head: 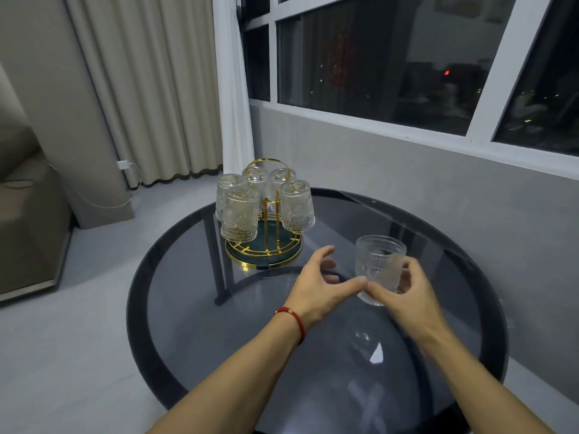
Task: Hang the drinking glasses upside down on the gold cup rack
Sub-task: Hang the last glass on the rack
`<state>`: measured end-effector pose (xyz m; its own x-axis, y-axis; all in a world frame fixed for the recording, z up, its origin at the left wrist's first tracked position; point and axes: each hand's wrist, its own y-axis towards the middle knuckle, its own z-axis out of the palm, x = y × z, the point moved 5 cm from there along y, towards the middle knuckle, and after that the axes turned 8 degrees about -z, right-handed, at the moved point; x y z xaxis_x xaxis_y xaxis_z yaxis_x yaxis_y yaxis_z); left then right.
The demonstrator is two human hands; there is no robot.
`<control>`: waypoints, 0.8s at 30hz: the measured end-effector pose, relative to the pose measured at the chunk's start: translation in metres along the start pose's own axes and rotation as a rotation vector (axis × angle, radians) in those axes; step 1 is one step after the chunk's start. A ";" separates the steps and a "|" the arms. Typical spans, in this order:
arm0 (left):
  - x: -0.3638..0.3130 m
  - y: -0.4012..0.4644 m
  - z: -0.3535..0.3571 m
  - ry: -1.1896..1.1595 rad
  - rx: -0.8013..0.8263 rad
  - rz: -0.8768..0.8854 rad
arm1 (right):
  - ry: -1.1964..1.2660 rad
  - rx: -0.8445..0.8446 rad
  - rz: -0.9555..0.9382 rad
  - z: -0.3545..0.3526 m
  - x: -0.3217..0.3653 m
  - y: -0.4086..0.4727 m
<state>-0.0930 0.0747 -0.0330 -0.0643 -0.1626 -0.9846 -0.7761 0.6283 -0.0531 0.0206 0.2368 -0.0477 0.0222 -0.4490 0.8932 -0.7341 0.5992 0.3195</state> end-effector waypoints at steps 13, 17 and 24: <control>0.004 0.000 -0.048 -0.426 -0.037 -0.113 | 0.624 0.269 0.187 0.064 0.017 -0.009; 0.007 0.007 -0.069 -0.402 -0.114 -0.067 | 0.505 0.068 0.104 0.076 0.042 0.003; 0.062 0.017 -0.102 0.793 -0.302 0.004 | 0.094 -0.104 -0.074 0.089 0.105 0.049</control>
<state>-0.1744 -0.0020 -0.0784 -0.4006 -0.7172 -0.5702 -0.9020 0.4180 0.1079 -0.0737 0.1596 0.0338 0.1407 -0.4336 0.8900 -0.6539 0.6343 0.4124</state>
